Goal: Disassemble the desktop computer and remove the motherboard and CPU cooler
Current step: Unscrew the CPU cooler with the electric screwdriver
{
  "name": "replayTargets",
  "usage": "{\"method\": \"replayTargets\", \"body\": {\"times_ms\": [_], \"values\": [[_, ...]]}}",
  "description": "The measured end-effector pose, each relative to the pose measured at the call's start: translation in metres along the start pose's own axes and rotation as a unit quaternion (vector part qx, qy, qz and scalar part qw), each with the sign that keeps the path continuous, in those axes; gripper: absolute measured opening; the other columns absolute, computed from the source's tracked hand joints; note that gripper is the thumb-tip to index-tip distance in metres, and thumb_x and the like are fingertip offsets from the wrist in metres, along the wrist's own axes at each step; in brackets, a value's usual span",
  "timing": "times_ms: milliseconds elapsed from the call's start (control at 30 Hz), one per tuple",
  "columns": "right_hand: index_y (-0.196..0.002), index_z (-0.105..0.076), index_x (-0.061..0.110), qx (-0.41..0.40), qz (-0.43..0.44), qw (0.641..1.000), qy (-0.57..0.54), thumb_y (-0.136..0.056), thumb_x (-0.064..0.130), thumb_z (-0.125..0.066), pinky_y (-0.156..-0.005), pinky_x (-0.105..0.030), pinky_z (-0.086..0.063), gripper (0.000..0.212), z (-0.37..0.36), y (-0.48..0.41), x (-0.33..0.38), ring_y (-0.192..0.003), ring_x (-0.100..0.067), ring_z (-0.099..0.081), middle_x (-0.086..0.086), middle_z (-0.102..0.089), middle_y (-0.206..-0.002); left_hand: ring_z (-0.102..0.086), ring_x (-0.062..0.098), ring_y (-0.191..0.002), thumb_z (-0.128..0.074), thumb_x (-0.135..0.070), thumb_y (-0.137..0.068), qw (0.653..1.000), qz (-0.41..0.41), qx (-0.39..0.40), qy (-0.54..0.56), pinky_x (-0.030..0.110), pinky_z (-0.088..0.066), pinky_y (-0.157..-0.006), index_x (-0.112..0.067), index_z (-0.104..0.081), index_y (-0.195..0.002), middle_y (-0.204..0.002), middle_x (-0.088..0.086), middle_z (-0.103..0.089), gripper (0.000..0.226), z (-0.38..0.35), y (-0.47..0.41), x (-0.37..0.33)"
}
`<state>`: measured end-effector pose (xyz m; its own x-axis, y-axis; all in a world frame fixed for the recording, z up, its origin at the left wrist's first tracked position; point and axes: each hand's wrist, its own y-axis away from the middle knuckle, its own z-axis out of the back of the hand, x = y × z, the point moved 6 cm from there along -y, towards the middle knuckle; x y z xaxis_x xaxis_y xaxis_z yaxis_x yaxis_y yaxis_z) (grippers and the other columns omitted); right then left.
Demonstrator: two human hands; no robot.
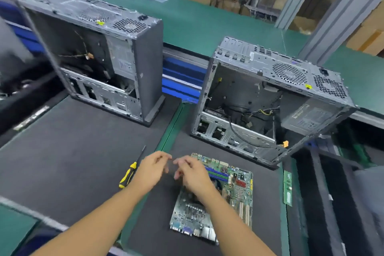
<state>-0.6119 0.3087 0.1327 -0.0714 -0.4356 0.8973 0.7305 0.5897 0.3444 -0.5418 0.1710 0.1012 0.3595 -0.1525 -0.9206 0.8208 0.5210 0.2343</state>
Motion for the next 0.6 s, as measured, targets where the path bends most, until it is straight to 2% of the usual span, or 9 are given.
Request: {"method": "replayTargets", "body": {"times_ms": [100, 167, 267, 467, 600], "values": [[-0.103, -0.065, 0.008, 0.035, -0.018, 0.999, -0.025, -0.103, 0.017, -0.046, -0.040, -0.023, -0.032, 0.021, -0.041, -0.007, 0.014, -0.046, -0.014, -0.044, -0.004, -0.066, -0.073, -0.059, 0.008, -0.058, -0.047, -0.008, -0.094, 0.998, 0.054, -0.025, 0.014, 0.028, -0.044, -0.059, -0.032, -0.068, -0.094, -0.074, -0.011, -0.071, 0.032, 0.037, 0.011, 0.028], [-0.102, -0.066, 0.009, 0.067, -0.017, 0.998, -0.003, -0.101, 0.018, -0.048, -0.043, -0.023, -0.036, 0.020, -0.073, -0.010, 0.024, -0.051, -0.013, -0.048, -0.001, -0.067, -0.076, -0.060, 0.004, -0.056, -0.050, -0.006, -0.092, 0.994, 0.082, -0.048, 0.049, 0.028, -0.044, -0.055, -0.028, -0.070, -0.093, -0.070, -0.010, -0.071, 0.031, 0.065, 0.018, 0.045], [-0.101, -0.067, 0.009, 0.125, -0.027, 0.991, 0.025, -0.100, 0.018, -0.050, -0.045, -0.021, -0.036, 0.019, -0.132, -0.012, 0.038, -0.053, -0.012, -0.049, 0.000, -0.066, -0.076, -0.059, 0.008, -0.052, -0.046, 0.001, -0.092, 0.984, 0.110, -0.092, 0.107, 0.022, -0.043, -0.046, -0.019, -0.069, -0.093, -0.072, -0.002, -0.069, 0.030, 0.118, 0.032, 0.066], [-0.109, -0.063, 0.000, 0.233, -0.011, 0.969, 0.081, -0.100, 0.014, -0.051, -0.046, -0.023, -0.035, 0.020, -0.276, -0.004, 0.074, -0.054, -0.012, -0.050, -0.002, -0.065, -0.079, -0.065, 0.015, -0.060, -0.044, -0.004, -0.098, 0.974, 0.158, -0.140, 0.084, 0.026, -0.042, -0.046, -0.020, -0.068, -0.098, -0.083, 0.004, -0.071, 0.029, 0.235, 0.072, 0.122], [-0.106, -0.065, 0.004, 0.270, -0.013, 0.957, 0.109, -0.096, 0.009, -0.051, -0.046, -0.023, -0.035, 0.019, -0.364, 0.001, 0.092, -0.055, -0.013, -0.050, -0.006, -0.067, -0.082, -0.062, 0.022, -0.061, -0.044, 0.001, -0.095, 0.967, 0.173, -0.176, 0.060, 0.025, -0.046, -0.051, -0.013, -0.068, -0.100, -0.079, 0.008, -0.070, 0.027, 0.309, 0.100, 0.166]]}}
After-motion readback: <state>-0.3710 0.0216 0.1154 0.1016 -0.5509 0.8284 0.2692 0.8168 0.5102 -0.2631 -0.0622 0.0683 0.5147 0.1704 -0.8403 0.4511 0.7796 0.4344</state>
